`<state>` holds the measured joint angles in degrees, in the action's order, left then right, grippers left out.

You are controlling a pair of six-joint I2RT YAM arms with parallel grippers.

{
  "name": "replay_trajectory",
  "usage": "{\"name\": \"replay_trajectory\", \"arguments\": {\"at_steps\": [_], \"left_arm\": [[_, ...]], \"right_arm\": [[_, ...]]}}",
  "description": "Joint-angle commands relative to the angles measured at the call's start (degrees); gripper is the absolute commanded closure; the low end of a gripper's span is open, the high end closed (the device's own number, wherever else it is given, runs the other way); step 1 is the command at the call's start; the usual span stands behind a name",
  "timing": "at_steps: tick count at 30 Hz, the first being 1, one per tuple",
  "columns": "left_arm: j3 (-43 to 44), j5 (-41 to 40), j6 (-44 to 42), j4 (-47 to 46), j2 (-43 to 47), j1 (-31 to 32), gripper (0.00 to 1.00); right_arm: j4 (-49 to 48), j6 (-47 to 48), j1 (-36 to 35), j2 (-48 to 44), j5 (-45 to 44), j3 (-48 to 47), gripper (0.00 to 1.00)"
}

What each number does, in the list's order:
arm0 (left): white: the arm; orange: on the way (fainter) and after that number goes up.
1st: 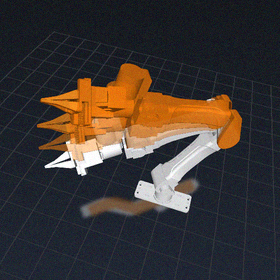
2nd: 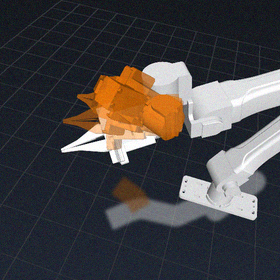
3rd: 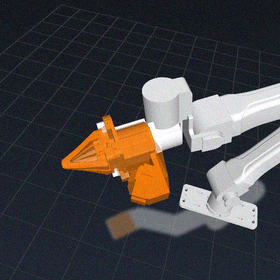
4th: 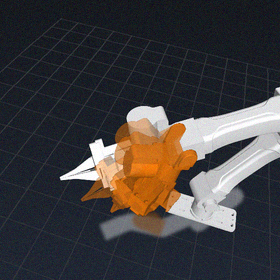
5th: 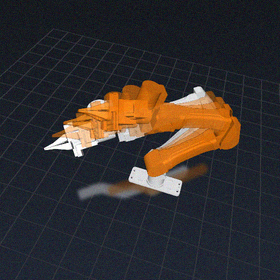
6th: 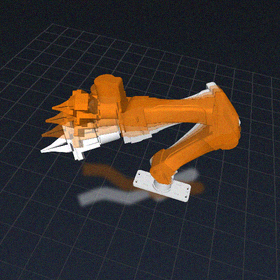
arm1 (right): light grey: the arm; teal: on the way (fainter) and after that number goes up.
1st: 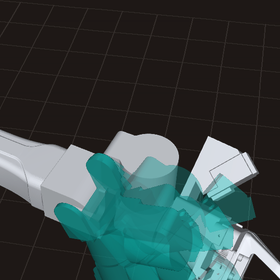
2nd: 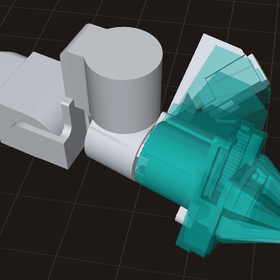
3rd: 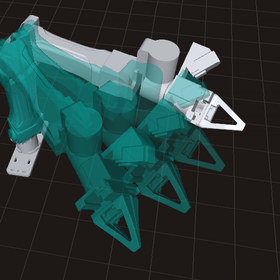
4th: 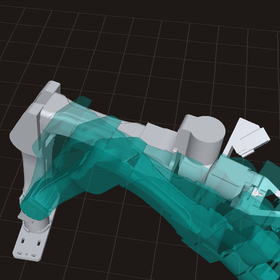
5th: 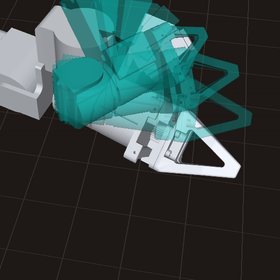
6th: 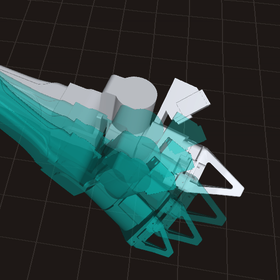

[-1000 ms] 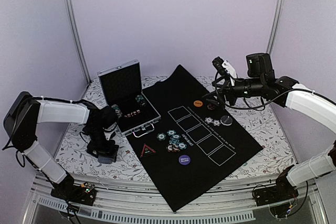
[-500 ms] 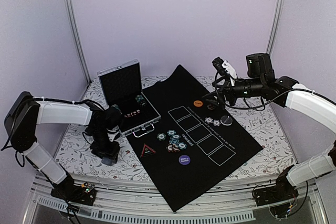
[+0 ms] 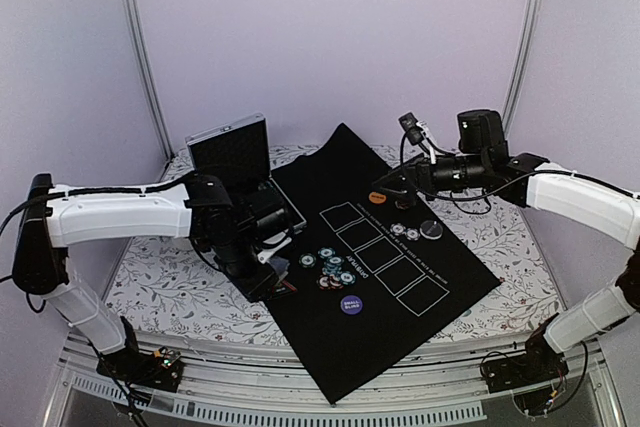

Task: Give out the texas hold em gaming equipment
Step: Pick up the face-down deck piles from the center of the board, then pass from the left arm to the right

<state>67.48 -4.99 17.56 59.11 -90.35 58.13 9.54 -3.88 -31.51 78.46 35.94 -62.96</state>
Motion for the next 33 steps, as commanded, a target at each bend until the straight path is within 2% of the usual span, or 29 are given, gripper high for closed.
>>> {"name": "replay_trajectory", "arguments": {"at_steps": [1, 3, 8, 22, 26, 33], "left_arm": [[7.15, -2.09, -3.05, 5.26, -3.30, 4.29, 0.52], [10.05, -4.18, -4.03, 6.49, -4.79, 6.45, 0.52], [14.75, -5.99, -5.32, 9.34, -8.19, 9.30, 0.52], [18.26, -8.79, -6.92, 7.96, -9.97, 10.07, 0.54], [17.25, -9.29, -6.98, 8.21, -9.21, 10.37, 0.54], [15.68, -8.67, -7.07, 6.99, -7.39, 10.66, 0.55]], "right_arm": [[-6.90, -11.91, -2.94, 6.45, 7.92, 1.87, 0.01], [-8.66, -12.35, -5.29, 9.17, 9.44, 1.87, 0.00], [-9.23, -15.07, -8.76, 17.26, 15.43, -1.48, 0.07], [-18.27, -21.55, -12.90, 29.66, 28.15, -3.17, 0.12], [-18.96, -22.08, -11.40, 30.42, 28.57, -3.36, 0.15], [-20.97, -24.03, -4.31, 27.77, 29.88, -0.51, 0.15]]}}
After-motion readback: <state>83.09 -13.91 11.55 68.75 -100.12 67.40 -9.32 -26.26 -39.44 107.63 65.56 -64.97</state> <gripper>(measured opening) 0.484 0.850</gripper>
